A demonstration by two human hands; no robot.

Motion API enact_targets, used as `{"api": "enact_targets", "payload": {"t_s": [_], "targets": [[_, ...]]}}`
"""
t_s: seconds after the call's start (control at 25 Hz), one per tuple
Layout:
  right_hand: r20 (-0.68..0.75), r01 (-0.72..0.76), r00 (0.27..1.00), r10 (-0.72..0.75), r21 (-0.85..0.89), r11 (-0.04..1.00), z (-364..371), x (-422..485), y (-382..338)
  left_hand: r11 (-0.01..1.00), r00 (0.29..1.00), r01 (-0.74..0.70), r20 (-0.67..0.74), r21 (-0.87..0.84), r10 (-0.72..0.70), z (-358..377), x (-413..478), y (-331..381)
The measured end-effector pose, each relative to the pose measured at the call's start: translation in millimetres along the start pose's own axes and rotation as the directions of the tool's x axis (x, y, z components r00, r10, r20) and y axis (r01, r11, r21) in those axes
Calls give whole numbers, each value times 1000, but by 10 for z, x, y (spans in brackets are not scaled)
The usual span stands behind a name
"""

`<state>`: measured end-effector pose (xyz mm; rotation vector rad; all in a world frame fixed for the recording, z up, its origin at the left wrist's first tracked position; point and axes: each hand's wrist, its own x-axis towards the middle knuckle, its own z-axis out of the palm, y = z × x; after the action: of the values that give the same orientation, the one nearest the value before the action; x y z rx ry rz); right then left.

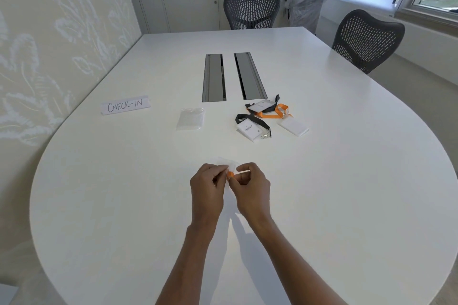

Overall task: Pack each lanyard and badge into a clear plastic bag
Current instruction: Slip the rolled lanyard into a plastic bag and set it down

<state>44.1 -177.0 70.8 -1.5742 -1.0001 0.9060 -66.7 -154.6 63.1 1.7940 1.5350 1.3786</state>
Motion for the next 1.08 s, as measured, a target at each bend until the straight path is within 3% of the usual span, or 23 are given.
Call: {"api": "enact_targets", "payload": {"t_s": [0.12, 0.24, 0.36, 0.56, 0.72, 0.92, 1.08], "targets": [[-90, 90, 990, -108, -182, 979, 42, -74, 34, 1000, 1000, 21, 14, -11, -21, 4, 8, 39], [-85, 138, 984, -155, -184, 973, 47, -69, 62, 999, 999, 52, 13, 0, -52, 0, 27, 37], [-28, 116, 992, -121, -137, 984, 65, -66, 90, 994, 993, 111, 26, 24, -111, 17, 17, 63], [128, 300, 952, -277, -228, 926, 97, -112, 86, 964, 964, 262, -43, -44, -263, -16, 71, 90], [211, 359, 926, -311, -252, 899, 116, -106, 96, 919, 920, 375, -72, -120, -385, -77, 155, 95], [26, 346, 938, -346, -117, 931, 122, -63, 108, 904, 926, 373, 29, -209, -375, -116, 150, 92], [-30, 411, 909, -415, -96, 907, 22, 78, 59, 911, 934, 355, 31, -210, -357, -178, 152, 27]]}}
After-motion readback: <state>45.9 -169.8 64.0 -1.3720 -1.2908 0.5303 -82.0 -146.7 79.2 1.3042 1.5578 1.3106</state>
